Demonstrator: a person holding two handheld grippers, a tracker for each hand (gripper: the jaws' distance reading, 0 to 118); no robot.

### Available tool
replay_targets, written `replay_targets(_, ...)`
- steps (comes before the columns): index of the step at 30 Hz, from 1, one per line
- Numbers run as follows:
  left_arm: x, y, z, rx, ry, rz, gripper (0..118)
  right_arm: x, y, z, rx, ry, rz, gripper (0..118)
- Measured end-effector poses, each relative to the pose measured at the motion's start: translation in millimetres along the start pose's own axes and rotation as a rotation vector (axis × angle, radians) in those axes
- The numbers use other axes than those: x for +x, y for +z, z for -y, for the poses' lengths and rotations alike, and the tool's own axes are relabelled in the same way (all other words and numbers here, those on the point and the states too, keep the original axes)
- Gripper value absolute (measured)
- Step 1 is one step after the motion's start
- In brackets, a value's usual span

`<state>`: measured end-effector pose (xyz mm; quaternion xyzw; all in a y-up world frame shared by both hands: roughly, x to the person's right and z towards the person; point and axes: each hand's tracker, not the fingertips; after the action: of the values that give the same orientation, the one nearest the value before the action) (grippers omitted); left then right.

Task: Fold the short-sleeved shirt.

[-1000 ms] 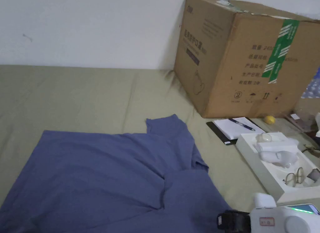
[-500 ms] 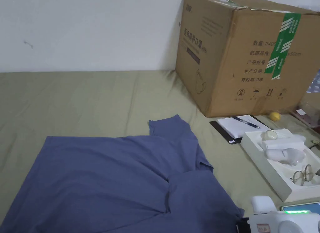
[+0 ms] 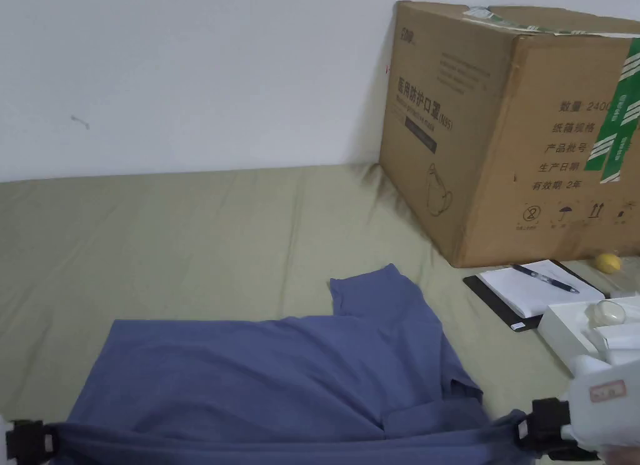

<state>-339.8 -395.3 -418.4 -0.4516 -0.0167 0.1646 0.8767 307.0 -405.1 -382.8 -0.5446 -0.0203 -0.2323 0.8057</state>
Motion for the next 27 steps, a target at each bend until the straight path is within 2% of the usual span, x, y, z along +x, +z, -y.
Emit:
replay_targets(4, 4.6, -59.7, -33.5, -0.045, 0.012, -0.028, 3, -5.8, -51.7, -37.9, -0.069, -0.046, 0.11, 6)
replay_targets(7, 8.1, -86.2, -42.4, -0.039, 0.007, -0.052, 3, -3.9, -81.4, -51.6, -0.088, -0.109, 0.105, 6)
replay_targets(8, 8.9, -93.6, -44.1, -0.033, -0.004, -0.06, 9, -4.3, -89.1, -53.7, -0.094, -0.124, 0.108, 8)
replay_targets(9, 7.7, -100.1, -44.2, -0.033, -0.01, -0.064, 35, -4.2, -94.4, -53.9, -0.09, -0.133, 0.1, 20)
replay_targets(10, 5.9, -105.0, -43.1, -0.022, -0.008, -0.079, 66, -5.7, -95.5, -53.7, -0.067, -0.122, 0.107, 30)
replay_targets(11, 2.1, -107.5, -42.7, -0.019, 0.001, -0.093, 96, -6.7, -93.9, -54.0, -0.02, -0.101, 0.11, 48)
replay_targets(12, -2.5, -108.9, -41.3, -0.014, 0.022, -0.097, 117, -7.5, -90.4, -52.7, 0.03, -0.095, 0.093, 89)
replay_targets(13, -6.4, -105.3, -38.5, 0.013, 0.047, -0.115, 118, -8.9, -86.5, -50.1, 0.095, -0.097, 0.061, 112)
replay_targets(14, -5.5, -96.0, -37.9, 0.07, 0.058, -0.116, 118, -10.3, -82.0, -46.9, 0.132, -0.097, 0.074, 117)
replay_targets(15, -7.6, -86.5, -35.0, 0.124, 0.06, -0.097, 118, -12.4, -70.2, -40.9, 0.192, -0.087, 0.087, 110)
replay_targets(16, -9.1, -75.7, -30.8, 0.161, 0.064, -0.067, 118, -14.7, -60.1, -36.0, 0.275, -0.071, 0.054, 108)
replay_targets(20, -3.6, -20.4, -8.3, 0.228, 0.029, 0.025, 115, -35.0, -12.6, -1.6, 0.42, 0.034, 0.005, 111)
replay_targets(21, -0.7, -1.5, 2.0, 0.229, 0.006, 0.059, 105, -37.5, 0.1, 9.9, 0.471, 0.055, -0.042, 110)
replay_targets(22, 4.8, 17.7, 12.1, 0.256, -0.022, 0.083, 83, -42.2, 15.7, 25.6, 0.514, 0.076, -0.119, 105)
replay_targets(23, 9.5, 34.5, 24.1, 0.29, -0.052, 0.092, 65, -47.5, 28.8, 39.5, 0.546, 0.088, -0.157, 98)
replay_targets(24, 16.0, 54.1, 39.8, 0.338, -0.093, 0.076, 54, -55.5, 42.7, 57.5, 0.572, 0.111, -0.185, 93)
replay_targets(25, 22.1, 68.1, 52.9, 0.362, -0.126, 0.041, 54, -59.0, 51.7, 71.1, 0.617, 0.132, -0.213, 93)
replay_targets(26, 29.1, 81.4, 67.6, 0.395, -0.158, 0.001, 23, -66.3, 61.8, 86.2, 0.652, 0.17, -0.229, 66)
replay_targets(27, 33.0, 94.3, 82.4, 0.414, -0.18, -0.007, 4, -75.3, 69.9, 99.5, 0.666, 0.202, -0.211, 21)
